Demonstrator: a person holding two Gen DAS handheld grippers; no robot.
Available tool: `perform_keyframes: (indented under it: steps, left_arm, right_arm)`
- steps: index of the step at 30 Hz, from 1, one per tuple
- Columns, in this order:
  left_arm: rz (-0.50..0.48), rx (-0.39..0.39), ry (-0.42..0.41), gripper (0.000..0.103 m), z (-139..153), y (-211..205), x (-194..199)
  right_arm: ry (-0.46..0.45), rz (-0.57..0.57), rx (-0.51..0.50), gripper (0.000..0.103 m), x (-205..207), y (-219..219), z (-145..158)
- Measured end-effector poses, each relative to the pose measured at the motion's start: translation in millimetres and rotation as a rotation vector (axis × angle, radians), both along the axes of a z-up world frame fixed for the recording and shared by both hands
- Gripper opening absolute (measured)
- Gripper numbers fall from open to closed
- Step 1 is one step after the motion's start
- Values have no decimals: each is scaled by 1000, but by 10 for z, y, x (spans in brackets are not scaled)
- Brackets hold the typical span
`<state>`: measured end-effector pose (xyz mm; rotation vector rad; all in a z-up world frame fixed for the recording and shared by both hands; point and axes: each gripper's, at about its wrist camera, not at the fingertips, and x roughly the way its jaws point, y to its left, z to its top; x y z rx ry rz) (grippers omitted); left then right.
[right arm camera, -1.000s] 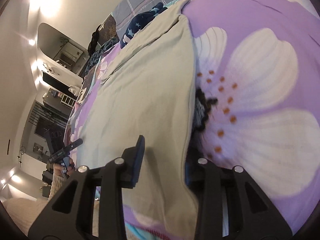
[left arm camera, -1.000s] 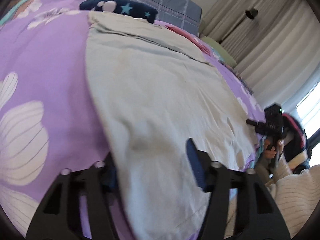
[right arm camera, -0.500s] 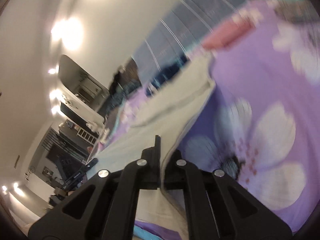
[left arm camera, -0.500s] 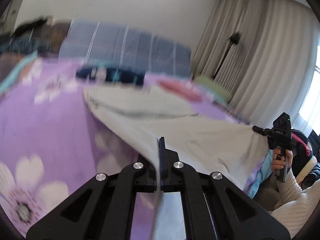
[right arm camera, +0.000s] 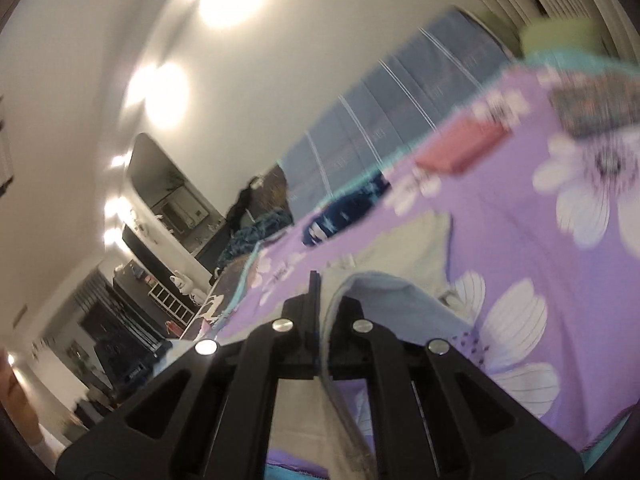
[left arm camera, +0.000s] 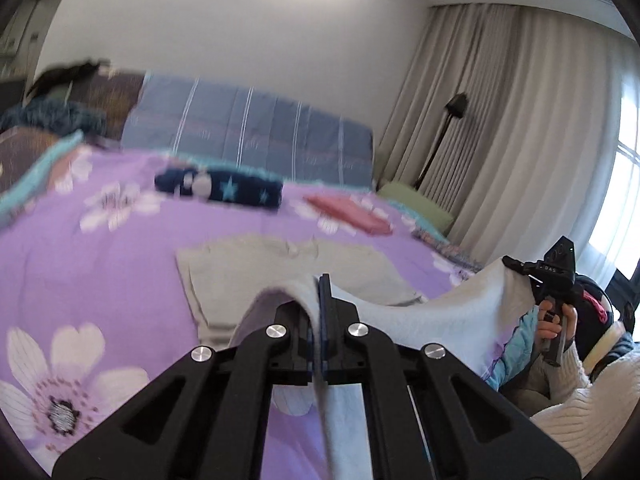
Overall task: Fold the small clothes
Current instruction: 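Fold the hem toward the collar with the left gripper while the right gripper holds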
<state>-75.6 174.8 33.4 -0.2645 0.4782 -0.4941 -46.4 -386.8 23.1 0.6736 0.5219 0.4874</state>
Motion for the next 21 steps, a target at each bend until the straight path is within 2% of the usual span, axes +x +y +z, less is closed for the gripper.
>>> perform_keyframes:
  steps: [5,12,15,17,19,21]
  left_arm:
    - [9,-6,94,2,-252,28,491]
    - [70,-55,163,3,-423,130,1426]
    - [121,-50,249,3,-723,153,1855]
    - [152,-39,332,3,-1044,169,2078]
    - [172,-38,389,4,-1291,211,2168]
    - [168,-91,406,7,-1422,285,2169]
  right_arm:
    - [92,-11,-6,2,589,74,-289]
    - [134,-44,-30,2,1531,216,-484]
    - [217,-66,-95,2,1919,315,-735]
    - [297,-76,-127,2,2122,370,-998]
    - [337,-82,-129,2,2192,375,-1181]
    - [339,-73,-121,2,2196,355,-1276]
